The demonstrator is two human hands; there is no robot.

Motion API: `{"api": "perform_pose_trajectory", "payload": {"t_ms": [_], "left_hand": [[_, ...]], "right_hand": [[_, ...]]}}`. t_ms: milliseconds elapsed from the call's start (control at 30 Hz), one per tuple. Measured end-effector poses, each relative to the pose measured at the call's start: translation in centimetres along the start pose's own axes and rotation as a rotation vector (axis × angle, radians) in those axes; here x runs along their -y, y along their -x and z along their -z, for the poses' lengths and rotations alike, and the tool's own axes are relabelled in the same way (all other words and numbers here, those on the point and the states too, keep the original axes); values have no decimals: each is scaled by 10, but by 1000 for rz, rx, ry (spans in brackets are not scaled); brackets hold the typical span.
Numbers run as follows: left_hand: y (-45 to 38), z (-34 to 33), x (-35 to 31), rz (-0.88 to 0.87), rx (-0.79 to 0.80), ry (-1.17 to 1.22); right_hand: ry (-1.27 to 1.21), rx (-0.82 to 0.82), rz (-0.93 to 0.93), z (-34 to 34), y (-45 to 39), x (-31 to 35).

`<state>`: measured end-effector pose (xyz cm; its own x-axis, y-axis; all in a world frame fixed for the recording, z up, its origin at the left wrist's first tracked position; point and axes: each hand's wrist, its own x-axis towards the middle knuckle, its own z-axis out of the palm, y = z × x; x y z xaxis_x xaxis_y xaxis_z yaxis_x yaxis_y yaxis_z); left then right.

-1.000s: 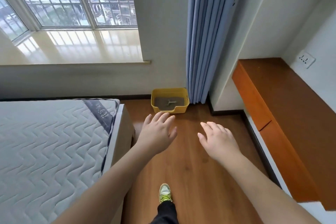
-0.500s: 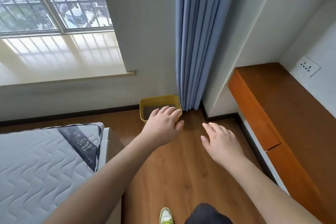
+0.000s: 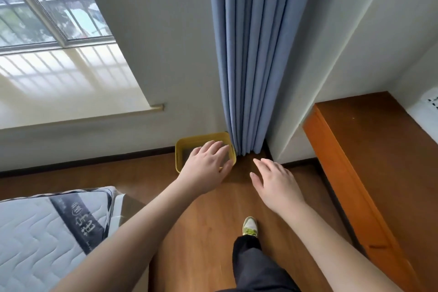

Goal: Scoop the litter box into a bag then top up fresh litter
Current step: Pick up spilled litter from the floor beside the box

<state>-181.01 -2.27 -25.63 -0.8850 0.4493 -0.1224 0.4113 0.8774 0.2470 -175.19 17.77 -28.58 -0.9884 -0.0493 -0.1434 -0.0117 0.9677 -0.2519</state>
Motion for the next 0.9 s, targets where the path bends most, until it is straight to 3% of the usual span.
{"api": "perform_pose_trajectory", "payload": {"t_ms": [200, 433, 900], "left_hand": [[-79, -10, -1, -37, 46, -3], [-143, -49, 31, -68, -67, -55], [-246, -266, 114, -72, -72, -21]], "right_hand": [[-12, 8, -34, 2, -93, -54], [-65, -35, -53, -34, -159, -85], [-150, -153, -165, -255, -242, -120]]}}
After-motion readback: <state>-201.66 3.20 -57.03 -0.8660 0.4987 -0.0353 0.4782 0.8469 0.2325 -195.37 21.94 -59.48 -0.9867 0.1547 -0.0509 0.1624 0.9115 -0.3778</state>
